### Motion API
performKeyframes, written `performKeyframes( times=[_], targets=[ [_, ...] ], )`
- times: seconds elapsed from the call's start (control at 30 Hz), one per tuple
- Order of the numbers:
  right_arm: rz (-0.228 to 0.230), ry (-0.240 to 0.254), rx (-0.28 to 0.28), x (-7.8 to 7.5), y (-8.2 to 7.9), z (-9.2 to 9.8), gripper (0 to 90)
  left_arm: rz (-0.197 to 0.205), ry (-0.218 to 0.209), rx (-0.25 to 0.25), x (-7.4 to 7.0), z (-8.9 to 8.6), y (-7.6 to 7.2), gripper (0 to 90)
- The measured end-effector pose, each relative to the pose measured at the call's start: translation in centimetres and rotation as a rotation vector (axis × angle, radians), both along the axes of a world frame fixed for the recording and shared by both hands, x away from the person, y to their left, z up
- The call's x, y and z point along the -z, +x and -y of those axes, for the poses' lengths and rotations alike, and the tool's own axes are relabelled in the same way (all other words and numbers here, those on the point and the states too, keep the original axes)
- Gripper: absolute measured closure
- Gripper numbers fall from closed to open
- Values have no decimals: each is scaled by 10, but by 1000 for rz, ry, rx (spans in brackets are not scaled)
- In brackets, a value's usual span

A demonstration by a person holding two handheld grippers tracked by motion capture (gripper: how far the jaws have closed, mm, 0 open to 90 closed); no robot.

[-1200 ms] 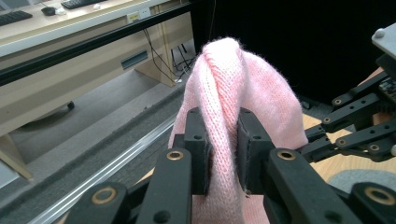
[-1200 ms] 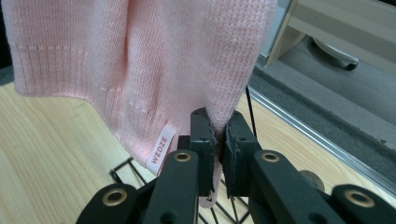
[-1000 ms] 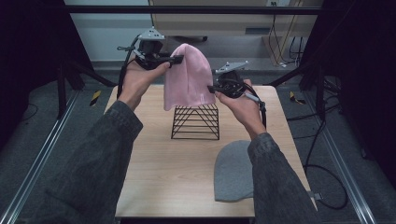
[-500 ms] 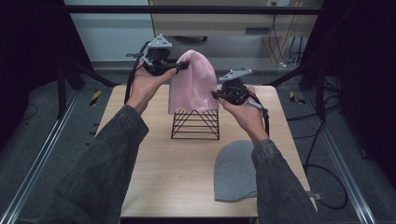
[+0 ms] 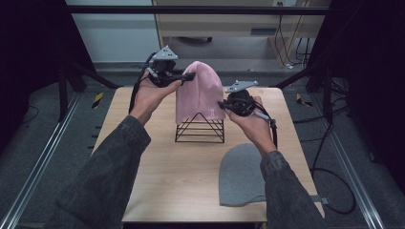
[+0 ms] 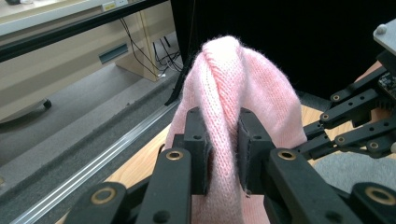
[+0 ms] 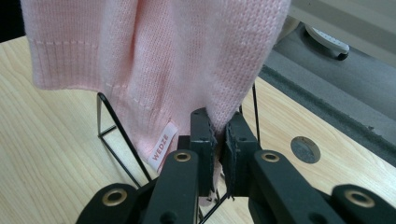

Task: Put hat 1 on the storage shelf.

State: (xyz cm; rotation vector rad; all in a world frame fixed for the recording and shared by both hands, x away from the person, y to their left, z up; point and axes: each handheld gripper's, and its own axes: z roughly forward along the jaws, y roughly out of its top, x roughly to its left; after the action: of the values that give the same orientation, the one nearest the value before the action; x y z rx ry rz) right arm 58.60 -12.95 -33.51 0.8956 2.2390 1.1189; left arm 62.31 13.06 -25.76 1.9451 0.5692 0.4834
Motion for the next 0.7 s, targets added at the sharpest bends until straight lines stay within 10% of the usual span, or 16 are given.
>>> performKeyframes(
  times=[0.7],
  targets=[
    [-57,-71,-16,16,-2,-3,839,-45,28,23,20,-2,-9,759]
  ],
)
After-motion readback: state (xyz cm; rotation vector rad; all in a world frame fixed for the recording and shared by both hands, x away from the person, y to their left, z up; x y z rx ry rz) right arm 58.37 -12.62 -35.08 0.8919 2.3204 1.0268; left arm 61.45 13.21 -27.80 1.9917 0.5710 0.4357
